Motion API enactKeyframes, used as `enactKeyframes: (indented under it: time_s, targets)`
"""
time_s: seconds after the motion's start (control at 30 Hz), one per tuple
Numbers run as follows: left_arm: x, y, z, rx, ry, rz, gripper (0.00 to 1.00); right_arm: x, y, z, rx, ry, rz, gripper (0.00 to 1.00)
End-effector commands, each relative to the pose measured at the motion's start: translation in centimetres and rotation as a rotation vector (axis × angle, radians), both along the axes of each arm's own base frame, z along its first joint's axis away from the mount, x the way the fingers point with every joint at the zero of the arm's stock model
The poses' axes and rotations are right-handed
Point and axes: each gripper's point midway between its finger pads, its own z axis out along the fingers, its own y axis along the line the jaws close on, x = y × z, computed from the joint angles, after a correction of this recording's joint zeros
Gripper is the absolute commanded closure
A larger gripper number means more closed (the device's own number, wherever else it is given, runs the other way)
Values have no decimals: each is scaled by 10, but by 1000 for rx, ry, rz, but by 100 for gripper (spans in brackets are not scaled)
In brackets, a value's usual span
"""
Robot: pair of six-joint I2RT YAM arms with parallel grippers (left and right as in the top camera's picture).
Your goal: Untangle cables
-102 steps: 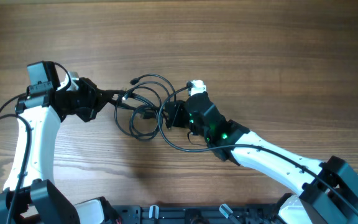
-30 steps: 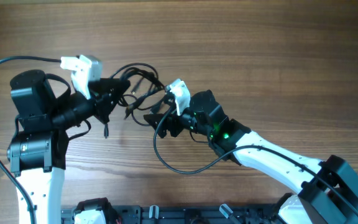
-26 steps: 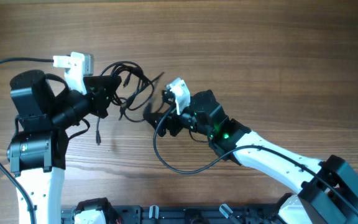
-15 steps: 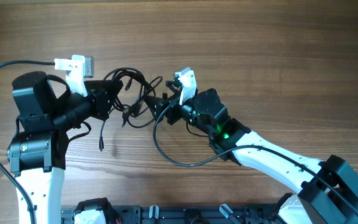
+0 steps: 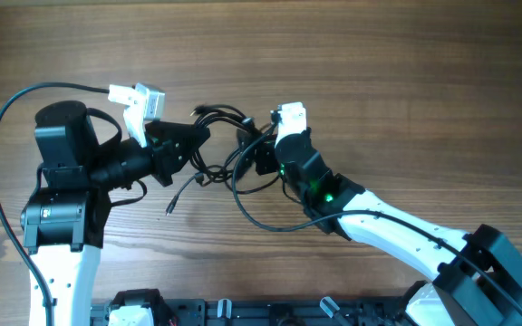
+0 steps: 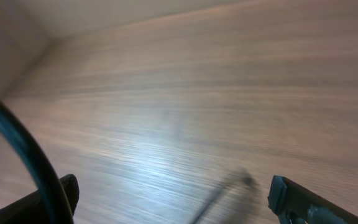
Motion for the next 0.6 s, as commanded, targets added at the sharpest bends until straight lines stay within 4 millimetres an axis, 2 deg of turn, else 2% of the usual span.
enactKeyframes:
  time_s: [0.0, 0.1, 0.23, 0.4, 0.57]
  targets:
    - [-5, -6, 22, -29, -71, -47, 96, 4, -25, -22, -54, 50, -141, 0]
    - [0, -4, 28, -31, -99, -30, 96, -1, -30, -32, -94, 86, -141, 0]
    - [18, 16, 33, -56, -72, 102, 96, -5, -34, -40, -124, 114, -140, 0]
    - [34, 57, 35, -112, -9, 279, 96, -10, -34, -46, -139, 140, -127, 0]
    - [40, 99, 35, -166, 45, 437, 96, -13, -33, -50, -145, 161, -112, 0]
